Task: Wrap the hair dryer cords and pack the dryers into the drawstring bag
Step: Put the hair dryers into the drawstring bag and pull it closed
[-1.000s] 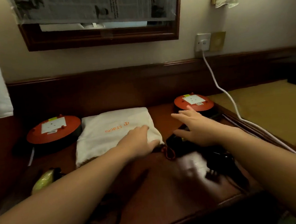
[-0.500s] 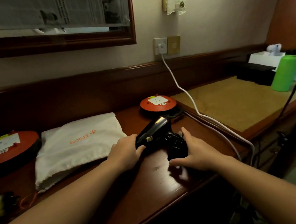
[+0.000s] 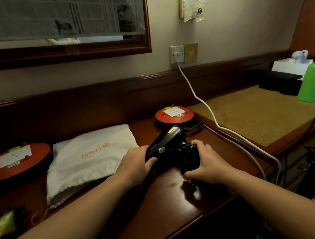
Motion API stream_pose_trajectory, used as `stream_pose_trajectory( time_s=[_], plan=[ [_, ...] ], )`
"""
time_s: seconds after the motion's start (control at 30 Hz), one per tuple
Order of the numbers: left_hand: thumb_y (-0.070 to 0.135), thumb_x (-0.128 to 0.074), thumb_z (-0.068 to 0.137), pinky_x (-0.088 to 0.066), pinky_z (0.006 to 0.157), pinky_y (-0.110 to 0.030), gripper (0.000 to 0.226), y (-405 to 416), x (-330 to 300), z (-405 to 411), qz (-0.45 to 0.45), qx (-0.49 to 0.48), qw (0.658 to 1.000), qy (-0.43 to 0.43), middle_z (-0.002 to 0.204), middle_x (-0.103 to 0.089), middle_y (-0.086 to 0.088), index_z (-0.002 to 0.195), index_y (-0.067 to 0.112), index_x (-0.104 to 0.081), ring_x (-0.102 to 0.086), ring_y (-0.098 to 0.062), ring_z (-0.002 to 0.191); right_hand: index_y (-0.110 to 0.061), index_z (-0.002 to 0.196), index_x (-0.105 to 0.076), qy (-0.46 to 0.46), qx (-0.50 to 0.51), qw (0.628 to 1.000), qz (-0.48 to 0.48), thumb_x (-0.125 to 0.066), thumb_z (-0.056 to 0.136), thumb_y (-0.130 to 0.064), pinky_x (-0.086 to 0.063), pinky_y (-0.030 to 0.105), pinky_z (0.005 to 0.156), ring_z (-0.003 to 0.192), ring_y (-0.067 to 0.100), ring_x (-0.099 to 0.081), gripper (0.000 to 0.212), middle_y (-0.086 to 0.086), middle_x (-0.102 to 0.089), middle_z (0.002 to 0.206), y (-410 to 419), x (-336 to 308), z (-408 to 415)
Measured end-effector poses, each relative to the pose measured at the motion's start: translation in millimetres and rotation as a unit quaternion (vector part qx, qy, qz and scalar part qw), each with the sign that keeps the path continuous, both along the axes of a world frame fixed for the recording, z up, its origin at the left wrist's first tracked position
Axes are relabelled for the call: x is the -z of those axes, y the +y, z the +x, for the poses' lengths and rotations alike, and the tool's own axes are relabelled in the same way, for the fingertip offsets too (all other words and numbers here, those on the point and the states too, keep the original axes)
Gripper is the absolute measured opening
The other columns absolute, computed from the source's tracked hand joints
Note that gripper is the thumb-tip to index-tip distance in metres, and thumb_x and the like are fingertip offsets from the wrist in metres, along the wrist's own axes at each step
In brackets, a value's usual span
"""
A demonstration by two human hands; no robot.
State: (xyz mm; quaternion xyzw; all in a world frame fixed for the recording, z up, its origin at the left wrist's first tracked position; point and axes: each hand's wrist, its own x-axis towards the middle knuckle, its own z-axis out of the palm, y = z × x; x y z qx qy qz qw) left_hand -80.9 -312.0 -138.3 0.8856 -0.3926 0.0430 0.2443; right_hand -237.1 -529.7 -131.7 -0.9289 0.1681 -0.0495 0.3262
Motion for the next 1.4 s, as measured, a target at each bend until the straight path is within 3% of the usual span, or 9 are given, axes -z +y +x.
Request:
stream_pose_trajectory(
  time_s=[0.17, 0.3, 0.47, 0.67, 0.77, 1.0, 1.2, 1.33, 1.4],
  plan=[
    [0.046, -0.065, 0.096, -0.051, 0.094, -0.035, 0.045, 25, -11, 6, 0.010, -0.013, 1.000, 0.007, 0.123, -0.067, 0.003, 0.133, 0.022, -0.061, -0.058, -0.017, 0.112, -0.043, 0.156, -0.017, -0.040, -0.032, 0.999, 0.006, -0.084, 0.060, -0.052, -0.052, 0.039, 0.102, 0.125, 0.020, -0.052, 0.117, -0.003, -0.050, 0.136, 15, -2, 7],
    [0.044, -0.072, 0.092, -0.044, 0.091, -0.026, 0.052, 54, -23, 13, -0.007, -0.026, 0.999, 0.022, 0.127, -0.066, 0.003, 0.137, 0.022, -0.058, -0.058, -0.015, 0.117, -0.055, 0.154, -0.020, -0.087, -0.047, 0.994, 0.037, -0.086, 0.055, -0.055, -0.050, 0.046, 0.106, 0.129, 0.020, -0.050, 0.119, -0.003, -0.053, 0.140, 36, -1, 16],
    [0.031, -0.075, 0.082, -0.045, 0.099, -0.029, 0.063, 109, -45, 27, 0.003, -0.032, 0.994, 0.103, 0.132, -0.059, 0.009, 0.141, 0.029, -0.052, -0.054, -0.008, 0.124, -0.052, 0.144, -0.034, -0.138, -0.052, 0.988, 0.050, -0.088, 0.055, -0.052, -0.055, 0.044, 0.096, 0.115, 0.021, -0.061, 0.105, -0.003, -0.061, 0.127, 55, 1, 30],
    [0.054, -0.071, 0.083, -0.048, 0.099, -0.041, 0.041, 173, -35, 58, 0.313, -0.100, 0.944, 0.028, 0.114, -0.049, 0.006, 0.117, 0.034, -0.060, -0.050, -0.018, 0.113, -0.043, 0.144, -0.042, -0.179, -0.071, 0.979, 0.068, -0.097, 0.060, -0.032, -0.052, 0.029, 0.089, 0.104, 0.011, -0.065, 0.102, -0.014, -0.065, 0.115, 73, -12, 42],
    [0.034, -0.063, 0.093, -0.050, 0.090, -0.037, 0.015, 178, -28, 64, 0.261, -0.119, 0.958, 0.007, 0.114, -0.063, 0.001, 0.106, 0.028, -0.067, -0.056, -0.018, 0.102, -0.047, 0.143, -0.043, -0.155, -0.130, 0.977, 0.073, -0.098, 0.059, -0.031, -0.053, 0.030, 0.092, 0.104, 0.005, -0.065, 0.101, -0.017, -0.065, 0.115, 82, -20, 44],
    [0.030, -0.071, 0.094, -0.044, 0.060, -0.025, 0.009, 183, -40, 76, 0.043, -0.194, 0.979, 0.049, 0.086, -0.070, 0.006, 0.094, 0.021, -0.069, -0.066, -0.011, 0.077, -0.057, 0.141, -0.042, -0.079, -0.268, 0.954, 0.111, -0.096, 0.063, -0.028, -0.055, 0.036, 0.099, 0.115, 0.010, -0.064, 0.099, -0.009, -0.060, 0.130, 92, -25, 37],
    [0.032, -0.069, 0.095, -0.055, 0.069, -0.033, 0.011, 172, -52, 76, -0.019, -0.163, 0.985, 0.058, 0.086, -0.072, 0.001, 0.092, 0.021, -0.067, -0.071, -0.018, 0.079, -0.053, 0.142, -0.044, 0.012, -0.363, 0.927, 0.094, -0.093, 0.070, -0.019, -0.050, 0.028, 0.104, 0.119, 0.002, -0.059, 0.094, -0.011, -0.053, 0.136, 108, -35, 44],
    [0.033, -0.065, 0.099, -0.056, 0.066, -0.033, 0.008, 169, -52, 63, -0.049, -0.122, 0.990, 0.050, 0.084, -0.071, 0.002, 0.092, 0.029, -0.063, -0.069, -0.015, 0.074, -0.054, 0.140, -0.045, 0.014, -0.341, 0.934, 0.102, -0.094, 0.066, -0.030, -0.049, 0.031, 0.108, 0.125, 0.007, -0.056, 0.092, -0.012, -0.052, 0.139, 121, -25, 58],
    [0.033, -0.063, 0.099, -0.050, 0.065, -0.029, 0.009, 172, -51, 58, -0.051, -0.103, 0.993, 0.027, 0.084, -0.069, 0.005, 0.091, 0.032, -0.061, -0.064, -0.013, 0.074, -0.049, 0.140, -0.047, -0.001, -0.306, 0.943, 0.130, -0.095, 0.066, -0.029, -0.053, 0.027, 0.099, 0.120, 0.010, -0.061, 0.090, -0.007, -0.057, 0.134, 124, -19, 64]
  ],
)
